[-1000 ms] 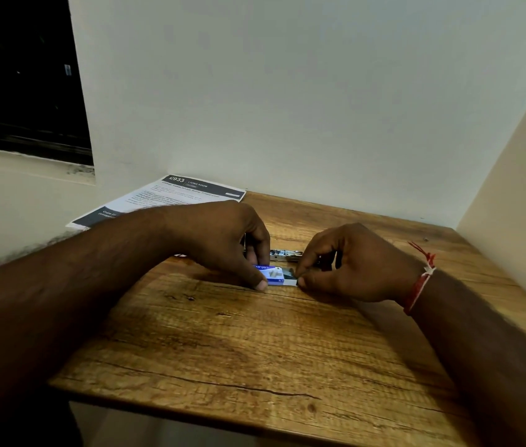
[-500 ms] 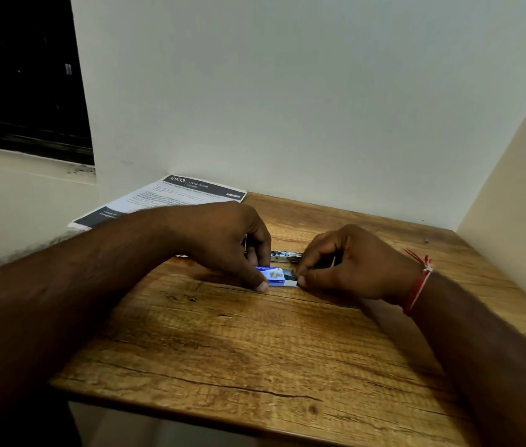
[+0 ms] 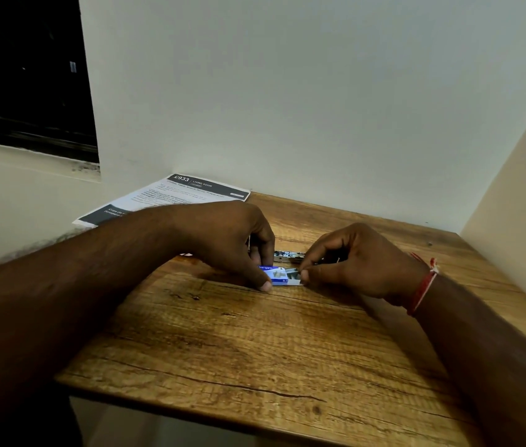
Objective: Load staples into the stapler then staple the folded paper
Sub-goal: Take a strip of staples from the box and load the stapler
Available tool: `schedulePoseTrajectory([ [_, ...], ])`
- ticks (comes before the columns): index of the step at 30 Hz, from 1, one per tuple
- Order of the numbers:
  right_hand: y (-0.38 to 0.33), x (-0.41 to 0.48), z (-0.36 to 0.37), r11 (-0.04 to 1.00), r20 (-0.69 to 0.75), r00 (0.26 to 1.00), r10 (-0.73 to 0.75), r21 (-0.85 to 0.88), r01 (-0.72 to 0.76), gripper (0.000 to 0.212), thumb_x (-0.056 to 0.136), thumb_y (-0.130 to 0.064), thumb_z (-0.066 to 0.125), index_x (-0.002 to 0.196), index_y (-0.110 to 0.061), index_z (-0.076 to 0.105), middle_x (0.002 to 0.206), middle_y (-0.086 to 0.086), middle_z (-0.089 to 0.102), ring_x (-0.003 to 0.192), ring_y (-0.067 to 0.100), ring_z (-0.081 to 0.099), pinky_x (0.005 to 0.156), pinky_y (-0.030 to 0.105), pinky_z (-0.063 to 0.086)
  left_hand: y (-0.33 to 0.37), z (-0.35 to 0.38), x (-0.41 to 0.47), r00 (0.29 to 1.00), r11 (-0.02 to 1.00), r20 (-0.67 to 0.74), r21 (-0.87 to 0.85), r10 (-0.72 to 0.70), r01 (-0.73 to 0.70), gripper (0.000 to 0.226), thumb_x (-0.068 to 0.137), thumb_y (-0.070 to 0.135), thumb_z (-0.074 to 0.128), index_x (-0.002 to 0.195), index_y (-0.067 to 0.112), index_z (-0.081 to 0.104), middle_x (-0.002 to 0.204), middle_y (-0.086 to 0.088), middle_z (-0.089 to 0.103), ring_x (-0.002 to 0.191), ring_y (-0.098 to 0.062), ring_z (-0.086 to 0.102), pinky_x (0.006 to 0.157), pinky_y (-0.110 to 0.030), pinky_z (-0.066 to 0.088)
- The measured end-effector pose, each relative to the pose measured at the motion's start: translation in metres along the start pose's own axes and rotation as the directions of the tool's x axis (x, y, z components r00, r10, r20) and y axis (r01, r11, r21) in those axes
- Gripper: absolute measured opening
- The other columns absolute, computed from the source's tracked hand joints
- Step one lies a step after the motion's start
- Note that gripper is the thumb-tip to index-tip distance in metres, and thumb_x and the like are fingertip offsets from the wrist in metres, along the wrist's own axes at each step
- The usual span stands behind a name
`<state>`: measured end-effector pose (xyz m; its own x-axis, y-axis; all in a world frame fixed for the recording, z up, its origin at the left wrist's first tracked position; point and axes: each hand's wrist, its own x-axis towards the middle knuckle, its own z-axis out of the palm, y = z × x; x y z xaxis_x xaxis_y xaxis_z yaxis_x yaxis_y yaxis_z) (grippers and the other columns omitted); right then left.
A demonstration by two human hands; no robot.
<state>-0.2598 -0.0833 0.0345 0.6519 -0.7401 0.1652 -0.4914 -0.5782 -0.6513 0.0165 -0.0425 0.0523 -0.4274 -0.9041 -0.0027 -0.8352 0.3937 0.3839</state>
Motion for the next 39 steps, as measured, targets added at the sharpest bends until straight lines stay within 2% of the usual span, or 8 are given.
schedulePoseTrajectory([
  [4, -0.003, -0.003, -0.002, 0.994, 0.053, 0.997, -0.054, -0.091, 0.059, 0.009, 0.087, -0.02, 0.092, 0.089, -0.029, 0.089, 0.093, -0.007, 0.085, 0.089, 0.015, 0.076, 0.087, 0.052, 0.064, -0.001, 0.0, 0.0, 1.0, 1.0, -0.002, 0.0, -0.001, 0.001, 0.031, 0.082, 0.051, 0.098, 0.103, 0.031, 0.087, 0.093, 0.012, 0.084, 0.07, 0.008, 0.068, 0.064, -0.016, 0.049],
  [10, -0.004, -0.004, -0.003, 0.987, 0.052, 0.995, -0.081, -0.134, 0.088, 0.009, 0.089, -0.022, 0.09, 0.089, -0.031, 0.089, 0.093, -0.009, 0.085, 0.089, 0.014, 0.076, 0.086, 0.051, 0.064, -0.001, 0.001, 0.0, 1.0, 1.0, -0.006, 0.006, 0.001, -0.001, 0.03, 0.082, 0.051, 0.098, 0.102, 0.032, 0.087, 0.094, 0.011, 0.084, 0.065, 0.009, 0.066, 0.06, -0.012, 0.047],
  [15, -0.004, -0.003, 0.0, 0.989, 0.029, 0.998, -0.053, -0.133, 0.057, 0.005, 0.09, -0.025, 0.09, 0.091, -0.03, 0.089, 0.09, -0.009, 0.085, 0.086, 0.014, 0.079, 0.086, 0.052, 0.066, 0.0, 0.001, -0.001, 1.0, 1.0, -0.011, 0.009, -0.003, 0.003, 0.031, 0.082, 0.051, 0.098, 0.102, 0.031, 0.087, 0.094, 0.01, 0.084, 0.071, 0.007, 0.068, 0.068, -0.02, 0.053],
  [22, -0.007, -0.002, 0.003, 0.993, -0.018, 1.0, -0.022, -0.117, 0.02, 0.003, 0.09, -0.028, 0.089, 0.093, -0.029, 0.09, 0.088, -0.009, 0.086, 0.082, 0.016, 0.081, 0.082, 0.049, 0.068, 0.002, 0.0, -0.001, 1.0, 1.0, -0.005, 0.002, 0.0, 0.0, 0.03, 0.082, 0.048, 0.099, 0.102, 0.029, 0.087, 0.093, 0.009, 0.084, 0.066, 0.008, 0.067, 0.068, -0.022, 0.052],
  [27, -0.007, -0.001, 0.004, 0.994, -0.036, 0.999, -0.014, -0.106, 0.01, 0.003, 0.089, -0.03, 0.09, 0.092, -0.03, 0.09, 0.086, -0.008, 0.086, 0.08, 0.026, 0.081, 0.079, 0.054, 0.067, 0.002, 0.001, -0.001, 1.0, 1.0, -0.01, -0.005, 0.0, 0.0, 0.03, 0.082, 0.047, 0.099, 0.101, 0.029, 0.087, 0.091, 0.008, 0.084, 0.063, 0.008, 0.066, 0.068, -0.023, 0.052],
  [32, -0.008, 0.0, 0.01, 0.994, -0.075, 0.997, -0.011, -0.111, 0.003, 0.007, 0.086, -0.033, 0.092, 0.088, -0.027, 0.089, 0.08, -0.01, 0.084, 0.073, 0.022, 0.079, 0.067, 0.034, 0.063, 0.003, 0.001, -0.001, 1.0, 1.0, -0.001, -0.015, -0.001, 0.001, 0.028, 0.083, 0.044, 0.099, 0.102, 0.027, 0.087, 0.089, 0.009, 0.083, 0.063, 0.009, 0.066, 0.067, -0.022, 0.051],
  [35, -0.009, 0.001, 0.014, 0.992, -0.097, 0.995, 0.006, -0.123, -0.018, 0.013, 0.084, -0.038, 0.093, 0.085, -0.026, 0.087, 0.076, -0.01, 0.083, 0.063, 0.011, 0.074, 0.061, 0.026, 0.059, 0.003, 0.001, -0.001, 1.0, 1.0, 0.004, -0.022, -0.001, 0.001, 0.027, 0.083, 0.044, 0.099, 0.102, 0.027, 0.088, 0.088, 0.01, 0.083, 0.063, 0.009, 0.066, 0.066, -0.021, 0.05],
  [39, -0.011, 0.0, 0.013, 0.993, -0.095, 0.995, 0.03, -0.113, -0.041, 0.016, 0.082, -0.039, 0.095, 0.084, -0.025, 0.087, 0.077, -0.009, 0.083, 0.062, 0.006, 0.071, 0.062, 0.025, 0.058, 0.002, 0.001, -0.001, 1.0, 1.0, -0.006, -0.022, -0.002, 0.002, 0.027, 0.082, 0.045, 0.099, 0.1, 0.029, 0.087, 0.084, 0.014, 0.081, 0.063, 0.009, 0.066, 0.065, -0.019, 0.051],
])
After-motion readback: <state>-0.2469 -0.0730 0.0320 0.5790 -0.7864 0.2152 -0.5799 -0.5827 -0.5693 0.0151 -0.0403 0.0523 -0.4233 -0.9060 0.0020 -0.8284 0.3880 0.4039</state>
